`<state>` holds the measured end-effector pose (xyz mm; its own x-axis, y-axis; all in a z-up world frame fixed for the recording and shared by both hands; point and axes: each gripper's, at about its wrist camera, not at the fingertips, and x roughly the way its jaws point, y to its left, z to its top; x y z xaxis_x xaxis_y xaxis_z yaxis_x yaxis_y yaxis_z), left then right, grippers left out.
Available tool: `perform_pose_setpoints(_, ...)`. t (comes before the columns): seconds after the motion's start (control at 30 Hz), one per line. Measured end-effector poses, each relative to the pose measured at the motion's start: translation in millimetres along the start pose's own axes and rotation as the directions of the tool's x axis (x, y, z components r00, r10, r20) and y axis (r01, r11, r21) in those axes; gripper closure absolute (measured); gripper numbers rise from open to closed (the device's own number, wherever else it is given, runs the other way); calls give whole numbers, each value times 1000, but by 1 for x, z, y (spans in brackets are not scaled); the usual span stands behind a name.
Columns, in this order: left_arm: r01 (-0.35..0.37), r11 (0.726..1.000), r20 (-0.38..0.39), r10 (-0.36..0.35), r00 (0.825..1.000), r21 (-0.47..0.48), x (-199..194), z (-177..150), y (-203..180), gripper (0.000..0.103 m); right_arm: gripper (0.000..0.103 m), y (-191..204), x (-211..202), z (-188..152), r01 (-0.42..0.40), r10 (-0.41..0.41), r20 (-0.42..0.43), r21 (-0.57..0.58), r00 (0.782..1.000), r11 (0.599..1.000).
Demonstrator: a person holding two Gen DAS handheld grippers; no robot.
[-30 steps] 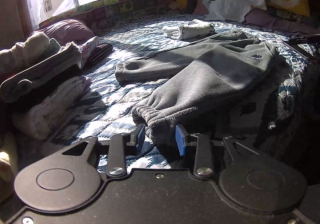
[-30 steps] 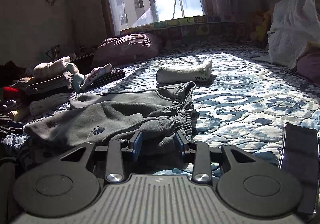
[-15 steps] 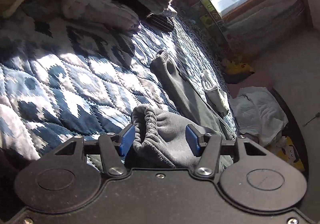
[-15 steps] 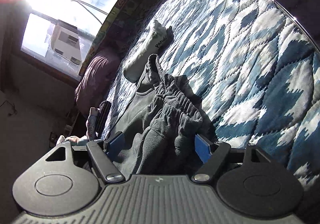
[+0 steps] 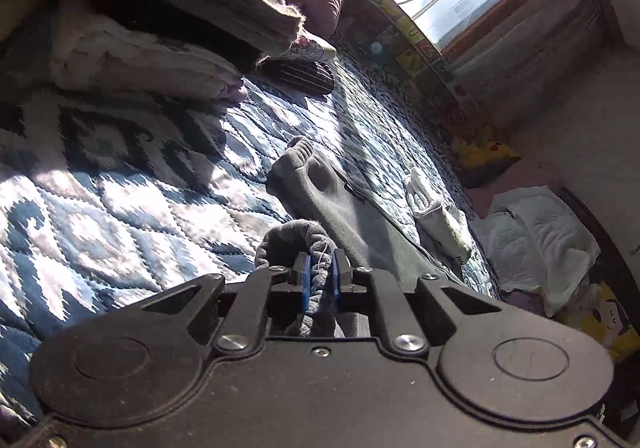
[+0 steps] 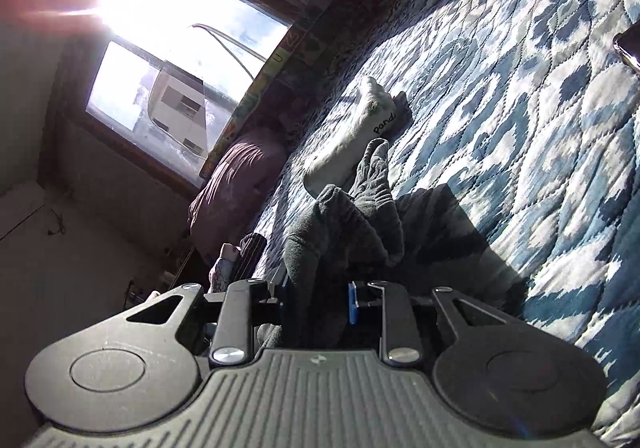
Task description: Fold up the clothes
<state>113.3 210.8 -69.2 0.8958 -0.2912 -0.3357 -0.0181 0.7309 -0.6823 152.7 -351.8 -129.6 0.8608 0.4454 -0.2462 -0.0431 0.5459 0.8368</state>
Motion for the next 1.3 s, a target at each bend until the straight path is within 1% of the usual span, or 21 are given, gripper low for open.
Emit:
perform_pose_setpoints(0.03, 19, 999, 75, -22, 997, 43, -11, 5, -5, 96, 76, 0, -3, 1, -3, 3, -7, -5, 1000, 1000)
perform_pose_setpoints(0.1, 12, 997, 98, -20, 995, 82, -16, 8, -4, 95, 76, -3, -7, 1, 22, -23, -43, -10, 999, 1000)
perform_pose_setpoints(0.13, -48, 992, 13, 46, 999, 113, -6, 3, 0, 95, 76, -10, -6, -3, 85, -86, -97, -7, 992, 996)
perform_pose_setpoints(0.2, -159, 967, -146, 190, 971, 200, 13, -11, 8, 95, 75, -20, -4, -10, 187, -187, -187, -21, 964, 982)
perform_pose_setpoints(0.3, -185, 973, -209, 212, 955, 140, 10, -33, 35, 91, 74, -15, -5, -14, 209, -227, -213, -107, 950, 972)
perform_pose_setpoints(0.33, -175, 980, -208, 190, 959, 90, 4, -35, 42, 87, 72, -13, -6, -16, 214, -240, -212, -138, 947, 967)
perform_pose_setpoints(0.4, -162, 987, -198, 161, 967, 12, -6, -38, 51, 53, 66, -14, -17, -20, 204, -230, -198, -143, 953, 968)
perform_pose_setpoints(0.43, -171, 985, -194, 169, 966, 8, -9, -38, 52, 48, 62, -15, -20, -22, 198, -222, -193, -135, 956, 971)
perform_pose_setpoints(0.63, -195, 980, -244, 183, 952, -28, -2, -50, 37, 49, 42, -17, -8, -21, 163, -171, -152, -62, 973, 985)
perform_pose_setpoints(0.67, -221, 975, -235, 217, 947, 10, 0, -54, 30, 58, 37, -15, -4, -22, 154, -162, -145, -65, 976, 986)
perform_pose_setpoints(0.7, -241, 969, -227, 248, 942, 60, 2, -55, 25, 75, 38, -11, -2, -23, 158, -170, -137, -89, 976, 983)
perform_pose_setpoints(0.77, -232, 967, -177, 247, 953, 102, -7, -52, 17, 75, 71, -1, 1, -26, 239, -270, -139, -207, 953, 949)
perform_pose_setpoints(0.83, -197, 978, -133, 204, 970, 67, -22, -46, 16, 75, 71, 1, -6, -28, 261, -302, -152, -239, 941, 935)
perform_pose_setpoints(0.87, -215, 974, -152, 223, 963, 72, -23, -46, 17, 75, 71, 2, -8, -30, 270, -319, -162, -264, 934, 926)
perform_pose_setpoints(0.97, -288, 942, -248, 324, 913, 170, -9, -56, 23, 71, 65, 9, -13, -35, 282, -351, -147, -354, 925, 892)
perform_pose_setpoints(1.0, -295, 939, -221, 330, 918, 178, -14, -56, 23, 62, 64, 11, -17, -36, 290, -360, -134, -373, 923, 881)
perform_pose_setpoints(1.07, -303, 935, -153, 332, 931, 184, -27, -55, 20, 52, 47, 17, -29, -37, 309, -370, -80, -403, 926, 861)
perform_pose_setpoints(1.1, -311, 925, -110, 340, 934, 219, -32, -54, 13, 52, 45, 21, -36, -38, 322, -372, -40, -422, 927, 848)
perform_pose_setpoints(1.17, -329, 897, -22, 350, 936, 295, -43, -54, -2, 52, 45, 40, -43, -46, 345, -364, 70, -523, 929, 779)
perform_pose_setpoints(1.23, -280, 892, -3, 301, 954, 354, -42, -56, -19, 52, 45, 60, -47, -56, 360, -328, 172, -629, 929, 689)
perform_pose_setpoints(1.3, -227, 885, -21, 257, 966, 408, -30, -62, -37, 53, 45, 79, -42, -70, 286, -240, 171, -732, 956, 618)
